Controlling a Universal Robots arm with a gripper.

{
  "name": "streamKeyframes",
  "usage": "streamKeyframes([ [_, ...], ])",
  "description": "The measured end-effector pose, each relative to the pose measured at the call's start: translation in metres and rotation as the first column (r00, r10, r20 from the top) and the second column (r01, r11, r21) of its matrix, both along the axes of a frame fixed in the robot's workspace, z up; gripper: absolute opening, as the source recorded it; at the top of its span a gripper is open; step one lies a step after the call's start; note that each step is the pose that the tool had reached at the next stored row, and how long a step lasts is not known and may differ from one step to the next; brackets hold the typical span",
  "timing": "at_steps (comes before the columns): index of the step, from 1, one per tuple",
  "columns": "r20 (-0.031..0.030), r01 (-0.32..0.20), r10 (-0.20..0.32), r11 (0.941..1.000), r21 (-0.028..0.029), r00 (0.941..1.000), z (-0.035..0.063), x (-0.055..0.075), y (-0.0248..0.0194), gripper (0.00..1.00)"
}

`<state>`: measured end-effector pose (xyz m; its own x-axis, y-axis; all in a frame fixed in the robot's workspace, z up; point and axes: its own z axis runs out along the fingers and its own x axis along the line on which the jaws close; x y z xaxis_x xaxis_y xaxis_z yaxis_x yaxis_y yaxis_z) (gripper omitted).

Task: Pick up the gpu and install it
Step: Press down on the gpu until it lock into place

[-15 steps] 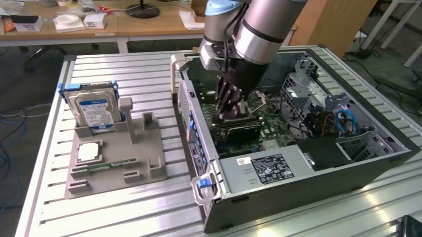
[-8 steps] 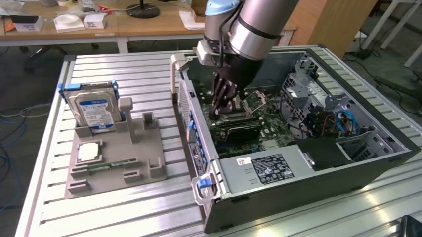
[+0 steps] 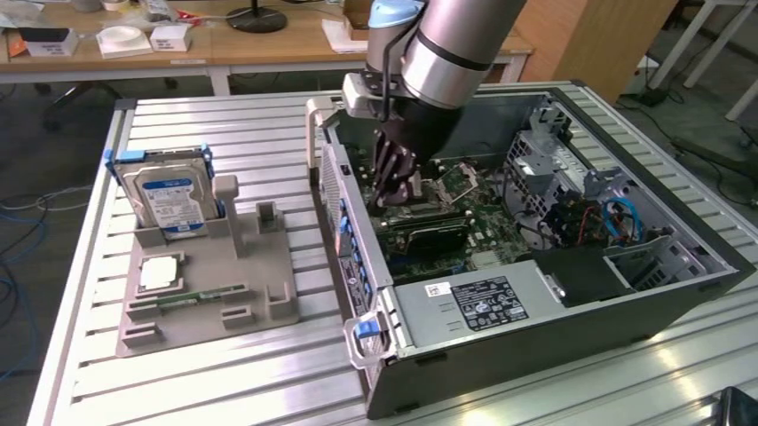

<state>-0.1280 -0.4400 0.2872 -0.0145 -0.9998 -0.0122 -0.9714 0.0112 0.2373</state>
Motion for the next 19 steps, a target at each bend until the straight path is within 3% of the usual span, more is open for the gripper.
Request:
streamKeyframes([
  [19,-0.0014,0.0,0.0,1.0,0.0015,1.0,-0.0001,-0.0039,-0.0031,0.1],
])
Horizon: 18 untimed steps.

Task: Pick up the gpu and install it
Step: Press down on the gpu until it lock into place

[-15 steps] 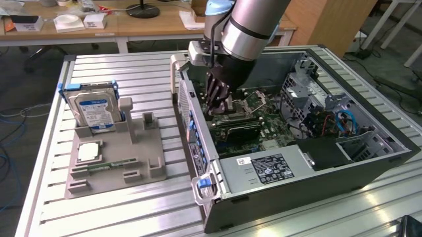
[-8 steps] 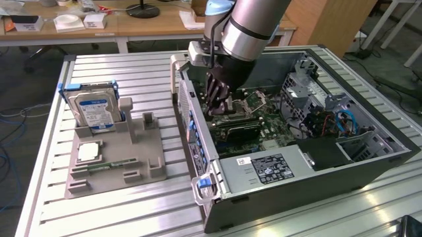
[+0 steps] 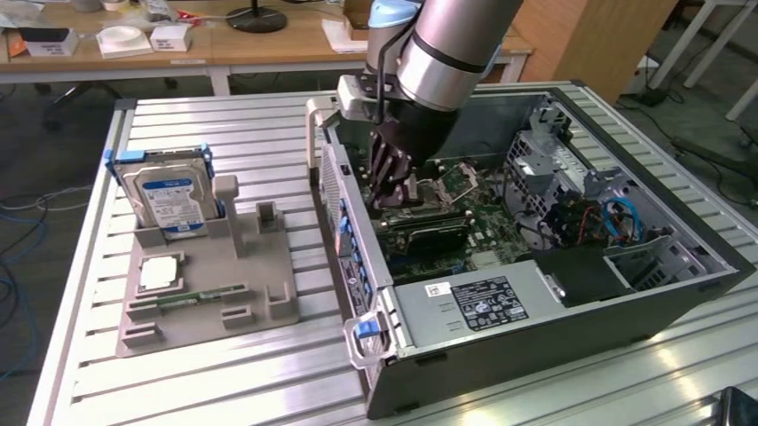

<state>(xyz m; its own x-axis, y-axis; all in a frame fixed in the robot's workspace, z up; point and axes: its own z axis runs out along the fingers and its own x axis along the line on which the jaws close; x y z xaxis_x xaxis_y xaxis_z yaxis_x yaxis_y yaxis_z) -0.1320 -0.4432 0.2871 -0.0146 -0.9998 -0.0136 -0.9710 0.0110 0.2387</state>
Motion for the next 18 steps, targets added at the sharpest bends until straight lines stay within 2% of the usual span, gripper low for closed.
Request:
streamKeyframes([
  [5,0.0,0.0,0.0,1.0,-0.0001,1.0,0.0,0.0,-0.0029,0.1],
  [12,-0.001,0.0,0.0,1.0,0.0,1.0,0.0,0.0006,-0.003,0.1],
  [16,-0.0091,0.0,0.0,1.0,-0.0001,1.0,-0.0003,0.0069,-0.003,0.1],
  [18,-0.0187,0.0,0.0,1.0,-0.0001,0.9998,-0.0003,0.0082,-0.003,0.1],
])
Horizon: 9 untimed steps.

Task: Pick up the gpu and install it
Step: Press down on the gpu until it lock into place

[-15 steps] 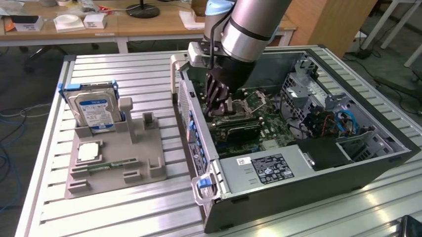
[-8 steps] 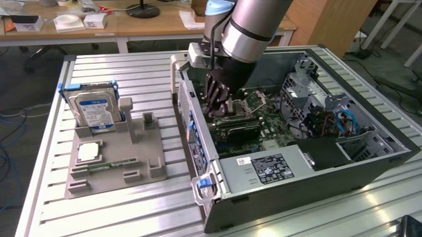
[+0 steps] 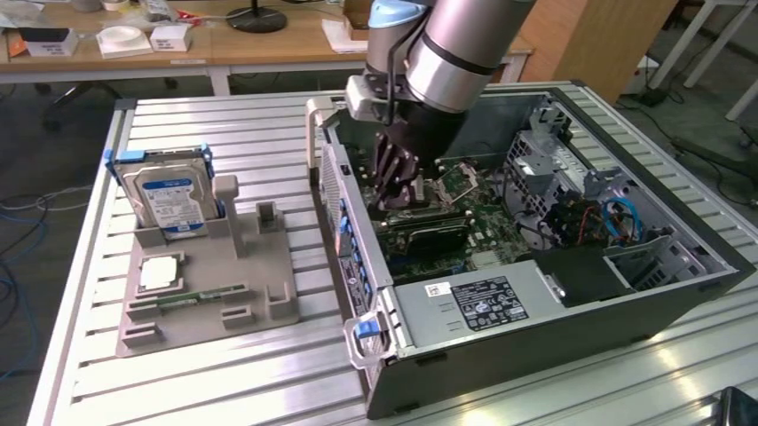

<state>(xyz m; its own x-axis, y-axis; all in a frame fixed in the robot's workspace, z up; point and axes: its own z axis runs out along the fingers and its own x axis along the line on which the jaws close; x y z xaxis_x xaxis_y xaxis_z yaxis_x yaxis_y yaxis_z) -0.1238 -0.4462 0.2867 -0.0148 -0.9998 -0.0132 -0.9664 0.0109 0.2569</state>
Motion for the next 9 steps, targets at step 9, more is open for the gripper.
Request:
streamKeyframes([
  [9,-0.0872,0.0,0.0,1.0,-0.0001,0.9962,-0.0001,0.0097,-0.0011,0.1],
])
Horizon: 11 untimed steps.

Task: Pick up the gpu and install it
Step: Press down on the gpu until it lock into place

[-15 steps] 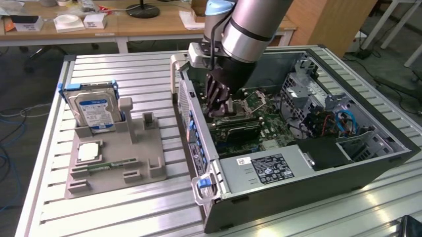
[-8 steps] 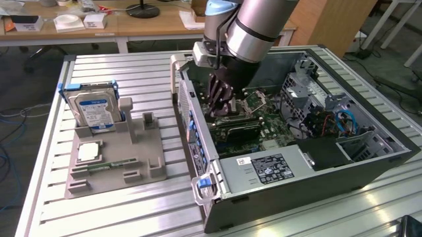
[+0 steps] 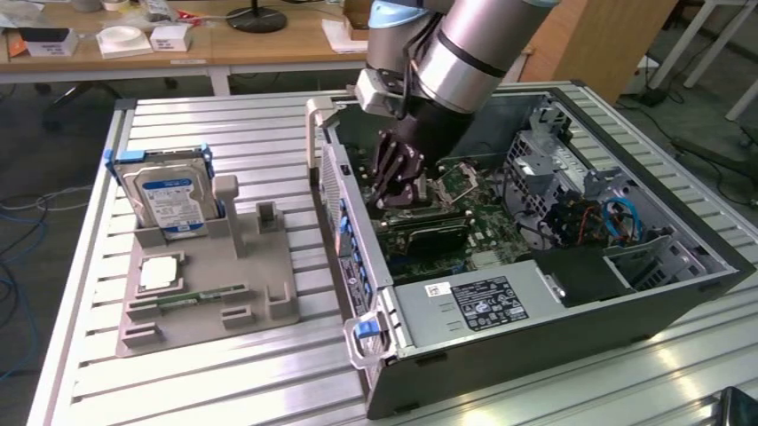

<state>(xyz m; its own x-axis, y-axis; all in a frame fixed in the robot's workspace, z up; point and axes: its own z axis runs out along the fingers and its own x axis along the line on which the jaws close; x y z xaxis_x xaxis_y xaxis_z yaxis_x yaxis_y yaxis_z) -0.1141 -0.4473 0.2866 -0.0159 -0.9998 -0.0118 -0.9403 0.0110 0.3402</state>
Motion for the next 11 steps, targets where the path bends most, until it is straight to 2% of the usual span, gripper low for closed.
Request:
streamKeyframes([
  [1,-0.0049,0.0,0.0,1.0,0.0006,1.0,0.0,0.0003,-0.001,0.1],
  [2,-0.0072,0.0,0.0,1.0,0.0019,1.0,0.0,0.0004,-0.0022,0.1],
  [5,-0.0093,0.0,0.0,1.0,0.0036,1.0,-0.0001,0.0004,-0.0056,0.1],
  [11,-0.0124,0.0,0.0,1.0,0.0036,0.9999,-0.0016,0.0,-0.0062,0.1],
])
